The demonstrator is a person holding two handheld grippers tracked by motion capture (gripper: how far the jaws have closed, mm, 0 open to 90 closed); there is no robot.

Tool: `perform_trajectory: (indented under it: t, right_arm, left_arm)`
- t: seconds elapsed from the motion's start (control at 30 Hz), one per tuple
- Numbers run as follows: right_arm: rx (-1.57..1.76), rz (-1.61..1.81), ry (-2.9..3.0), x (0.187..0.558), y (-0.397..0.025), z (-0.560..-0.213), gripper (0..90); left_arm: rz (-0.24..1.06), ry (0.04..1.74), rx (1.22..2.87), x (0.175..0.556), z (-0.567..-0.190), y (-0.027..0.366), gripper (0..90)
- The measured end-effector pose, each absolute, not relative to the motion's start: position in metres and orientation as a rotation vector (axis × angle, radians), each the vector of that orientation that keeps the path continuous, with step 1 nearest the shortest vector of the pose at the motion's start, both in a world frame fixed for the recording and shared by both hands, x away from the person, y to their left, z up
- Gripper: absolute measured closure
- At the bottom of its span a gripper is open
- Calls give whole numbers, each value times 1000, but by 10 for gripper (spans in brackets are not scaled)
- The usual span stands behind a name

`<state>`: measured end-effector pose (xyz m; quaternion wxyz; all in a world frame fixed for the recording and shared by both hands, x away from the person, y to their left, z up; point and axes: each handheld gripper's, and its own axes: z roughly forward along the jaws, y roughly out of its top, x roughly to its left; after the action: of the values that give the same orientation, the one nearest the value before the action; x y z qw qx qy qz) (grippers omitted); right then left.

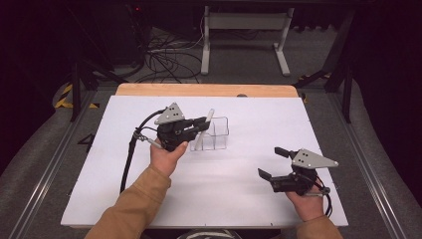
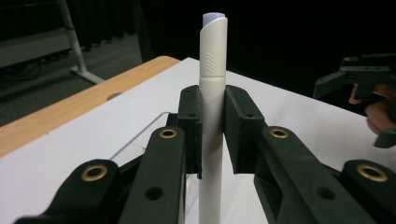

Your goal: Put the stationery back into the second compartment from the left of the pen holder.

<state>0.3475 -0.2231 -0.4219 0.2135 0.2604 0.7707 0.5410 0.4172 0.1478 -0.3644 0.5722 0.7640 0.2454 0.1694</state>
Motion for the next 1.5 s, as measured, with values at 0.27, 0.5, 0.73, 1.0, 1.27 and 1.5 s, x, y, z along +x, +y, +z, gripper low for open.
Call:
perform_trajectory:
  t: [0.27, 0.5, 0.73, 1.0, 1.27, 1.5]
  right_arm:
    - [723, 1498, 2145, 348, -222, -423, 89]
    - [718, 1496, 2151, 348, -221, -424, 89]
    - [716, 1498, 2152, 348, -221, -424, 89]
    - [715, 1494, 2156, 348, -220, -424, 89]
    - [710, 1491, 2160, 348, -220, -425, 89]
    - [714, 1492, 2159, 348, -220, -425, 89]
  left_arm:
    - [419, 592, 1723, 431, -367, 144, 782]
    - [389, 620, 1637, 438, -365, 145, 782]
    - [411, 618, 1617, 443, -362, 142, 782]
    - [479, 600, 1636, 449, -358, 136, 781]
    - [457, 601, 1639, 461, -370, 131, 781]
    - [440, 618, 1673, 465, -378, 127, 781]
